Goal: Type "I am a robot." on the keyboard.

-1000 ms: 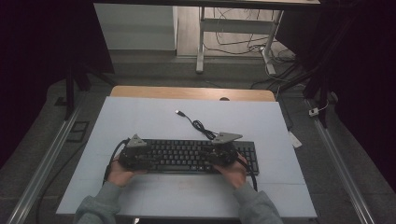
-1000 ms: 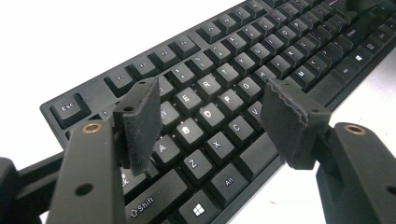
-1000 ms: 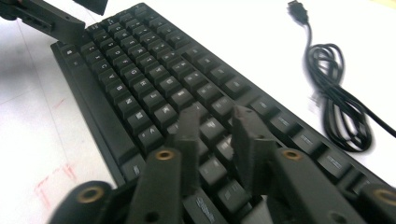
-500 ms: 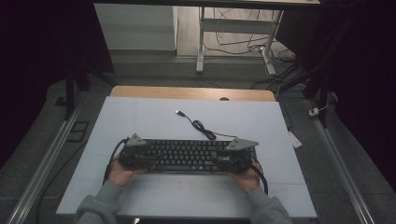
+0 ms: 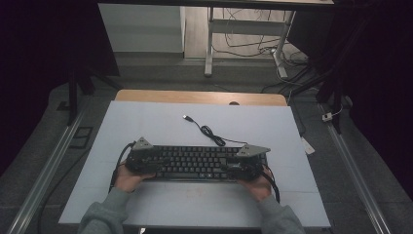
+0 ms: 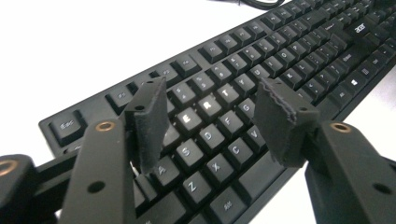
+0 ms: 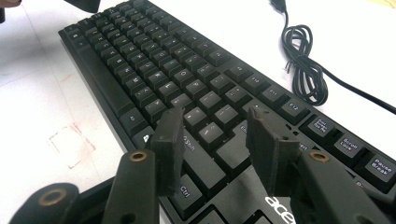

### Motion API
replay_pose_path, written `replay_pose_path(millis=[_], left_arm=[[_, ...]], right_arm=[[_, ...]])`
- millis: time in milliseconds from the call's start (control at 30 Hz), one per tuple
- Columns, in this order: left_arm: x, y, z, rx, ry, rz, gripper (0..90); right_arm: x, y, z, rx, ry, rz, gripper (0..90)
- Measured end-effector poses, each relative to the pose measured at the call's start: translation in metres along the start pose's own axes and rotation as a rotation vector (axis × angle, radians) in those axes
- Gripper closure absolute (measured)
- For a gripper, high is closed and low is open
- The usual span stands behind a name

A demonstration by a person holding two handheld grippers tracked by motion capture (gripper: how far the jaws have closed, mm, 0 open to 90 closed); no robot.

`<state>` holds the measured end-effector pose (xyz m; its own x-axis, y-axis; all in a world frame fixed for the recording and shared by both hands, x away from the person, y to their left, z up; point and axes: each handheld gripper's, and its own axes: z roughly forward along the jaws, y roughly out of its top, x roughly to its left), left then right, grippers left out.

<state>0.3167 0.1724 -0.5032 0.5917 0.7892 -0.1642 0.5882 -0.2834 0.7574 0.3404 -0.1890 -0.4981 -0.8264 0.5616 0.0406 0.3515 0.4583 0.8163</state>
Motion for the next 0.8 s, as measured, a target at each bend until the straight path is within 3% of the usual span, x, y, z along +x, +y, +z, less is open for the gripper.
replay_pose_path(millis=[200,467,800], left_arm=[[-0.004,0.004,0.007,-0.002,-0.013,0.02,55.2],[-0.009,0.01,0.019,0.022,-0.033,0.061,88.3],[-0.016,0.013,0.039,0.08,-0.011,0.094,88.6]], right_arm=[[0.0,0.0,0.001,-0.003,0.002,0.001,56.9],[0.0,0.0,0.001,0.001,0.001,0.001,56.8],[0.001,0.0,0.002,0.002,0.0,0.0,56.7]])
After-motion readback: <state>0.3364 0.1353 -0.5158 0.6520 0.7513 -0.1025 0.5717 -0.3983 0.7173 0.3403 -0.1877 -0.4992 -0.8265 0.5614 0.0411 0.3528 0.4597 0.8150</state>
